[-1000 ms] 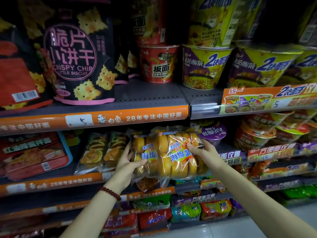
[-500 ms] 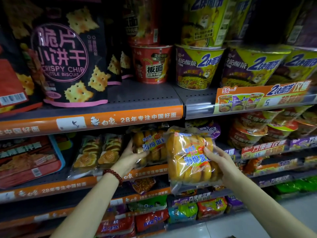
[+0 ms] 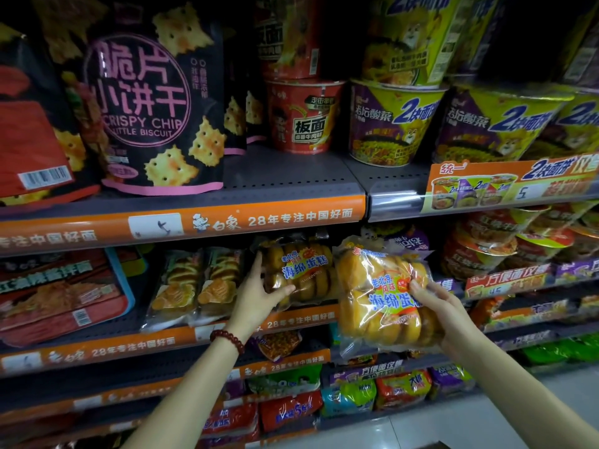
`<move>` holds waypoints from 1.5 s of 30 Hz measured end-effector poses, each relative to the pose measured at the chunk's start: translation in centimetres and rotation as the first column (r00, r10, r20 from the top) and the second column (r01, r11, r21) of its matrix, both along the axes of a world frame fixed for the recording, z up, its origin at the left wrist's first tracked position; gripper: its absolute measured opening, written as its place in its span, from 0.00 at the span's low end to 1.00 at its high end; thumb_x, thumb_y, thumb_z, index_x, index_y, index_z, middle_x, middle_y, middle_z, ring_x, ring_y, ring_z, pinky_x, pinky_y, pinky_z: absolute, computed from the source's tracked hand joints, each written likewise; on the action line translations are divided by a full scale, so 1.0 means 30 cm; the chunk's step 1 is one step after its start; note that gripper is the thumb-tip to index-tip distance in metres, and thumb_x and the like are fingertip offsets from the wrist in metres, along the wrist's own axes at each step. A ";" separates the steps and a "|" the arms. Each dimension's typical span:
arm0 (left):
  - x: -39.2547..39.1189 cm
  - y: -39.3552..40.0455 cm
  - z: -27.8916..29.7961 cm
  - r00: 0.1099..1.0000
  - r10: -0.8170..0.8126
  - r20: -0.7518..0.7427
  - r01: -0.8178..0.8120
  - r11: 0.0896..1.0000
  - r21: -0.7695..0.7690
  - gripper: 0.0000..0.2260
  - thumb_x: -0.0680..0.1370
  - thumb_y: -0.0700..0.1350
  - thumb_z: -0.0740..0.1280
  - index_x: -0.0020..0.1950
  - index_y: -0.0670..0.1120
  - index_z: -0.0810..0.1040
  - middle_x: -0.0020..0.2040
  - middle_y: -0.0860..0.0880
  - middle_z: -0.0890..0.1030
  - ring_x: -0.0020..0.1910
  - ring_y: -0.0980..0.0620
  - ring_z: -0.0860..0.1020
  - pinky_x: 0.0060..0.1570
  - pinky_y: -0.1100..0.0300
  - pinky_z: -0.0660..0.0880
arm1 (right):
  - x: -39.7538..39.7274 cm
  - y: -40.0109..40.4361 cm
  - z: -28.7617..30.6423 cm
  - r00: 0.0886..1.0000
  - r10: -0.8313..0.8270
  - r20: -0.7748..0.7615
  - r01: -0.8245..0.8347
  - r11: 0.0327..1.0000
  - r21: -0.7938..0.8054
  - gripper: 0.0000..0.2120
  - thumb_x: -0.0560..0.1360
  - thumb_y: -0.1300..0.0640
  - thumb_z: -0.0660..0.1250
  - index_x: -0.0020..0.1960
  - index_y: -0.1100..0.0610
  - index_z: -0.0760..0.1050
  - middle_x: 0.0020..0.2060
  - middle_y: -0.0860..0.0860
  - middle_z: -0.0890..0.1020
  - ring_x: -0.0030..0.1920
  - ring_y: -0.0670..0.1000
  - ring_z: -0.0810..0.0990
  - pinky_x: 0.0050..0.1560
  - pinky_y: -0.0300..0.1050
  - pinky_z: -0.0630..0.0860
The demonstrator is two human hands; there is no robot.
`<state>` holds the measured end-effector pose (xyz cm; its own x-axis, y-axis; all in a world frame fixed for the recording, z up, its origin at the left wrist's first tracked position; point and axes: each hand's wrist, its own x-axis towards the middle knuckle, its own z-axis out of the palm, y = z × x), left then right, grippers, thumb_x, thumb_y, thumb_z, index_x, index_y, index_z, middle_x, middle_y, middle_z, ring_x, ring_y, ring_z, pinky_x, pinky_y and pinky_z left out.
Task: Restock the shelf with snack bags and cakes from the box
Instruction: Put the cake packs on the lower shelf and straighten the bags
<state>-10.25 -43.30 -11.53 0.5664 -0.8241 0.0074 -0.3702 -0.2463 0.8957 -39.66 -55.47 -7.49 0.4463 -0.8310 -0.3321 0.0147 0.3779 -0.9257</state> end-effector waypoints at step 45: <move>-0.020 0.179 0.023 0.951 -0.112 -0.287 0.118 0.993 0.003 0.44 0.69 0.35 0.75 0.78 0.52 0.54 0.72 0.53 0.60 0.74 0.53 0.60 0.67 0.61 0.64 | 0.490 -0.087 0.048 0.910 0.022 -0.414 -0.185 0.916 -0.356 0.34 0.71 0.40 0.70 0.69 0.57 0.67 0.65 0.57 0.76 0.64 0.61 0.74 0.65 0.55 0.70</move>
